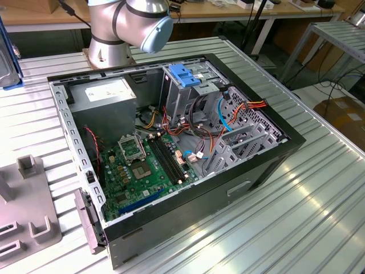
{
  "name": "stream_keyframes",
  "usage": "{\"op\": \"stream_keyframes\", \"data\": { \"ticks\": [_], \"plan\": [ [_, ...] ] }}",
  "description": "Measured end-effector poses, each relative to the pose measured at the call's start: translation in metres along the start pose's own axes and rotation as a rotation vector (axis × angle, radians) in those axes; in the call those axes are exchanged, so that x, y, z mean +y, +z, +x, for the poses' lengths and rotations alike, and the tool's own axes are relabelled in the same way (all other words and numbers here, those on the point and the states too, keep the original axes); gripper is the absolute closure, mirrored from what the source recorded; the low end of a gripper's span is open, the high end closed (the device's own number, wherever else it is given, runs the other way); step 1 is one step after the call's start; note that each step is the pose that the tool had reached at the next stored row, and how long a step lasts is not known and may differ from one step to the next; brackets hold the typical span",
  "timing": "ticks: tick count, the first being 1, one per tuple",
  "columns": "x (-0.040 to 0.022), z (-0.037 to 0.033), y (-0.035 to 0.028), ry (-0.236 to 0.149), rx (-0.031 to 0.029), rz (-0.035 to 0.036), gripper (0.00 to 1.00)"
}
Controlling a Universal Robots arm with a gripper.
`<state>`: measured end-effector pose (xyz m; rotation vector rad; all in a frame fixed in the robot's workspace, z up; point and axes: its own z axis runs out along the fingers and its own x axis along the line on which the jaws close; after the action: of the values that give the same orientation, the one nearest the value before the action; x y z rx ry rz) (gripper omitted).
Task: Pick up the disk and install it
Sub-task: 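Pick up the disk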
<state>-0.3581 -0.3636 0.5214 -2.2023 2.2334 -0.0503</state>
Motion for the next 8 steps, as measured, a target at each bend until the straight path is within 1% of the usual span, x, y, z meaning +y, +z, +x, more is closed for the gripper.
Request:
{"op": "stream_keyframes", "data": {
  "ticks": [2, 6, 8],
  "plan": [
    [-0.003, 0.0, 0.0001, 0.0, 0.0, 0.0, 0.63],
    [-0.0031, 0.0, 0.0001, 0.0, 0.0, 0.0, 0.63],
    [-0.0102, -0.0002, 0.0002, 0.0, 0.0, -0.0001, 0.63]
  ]
}}
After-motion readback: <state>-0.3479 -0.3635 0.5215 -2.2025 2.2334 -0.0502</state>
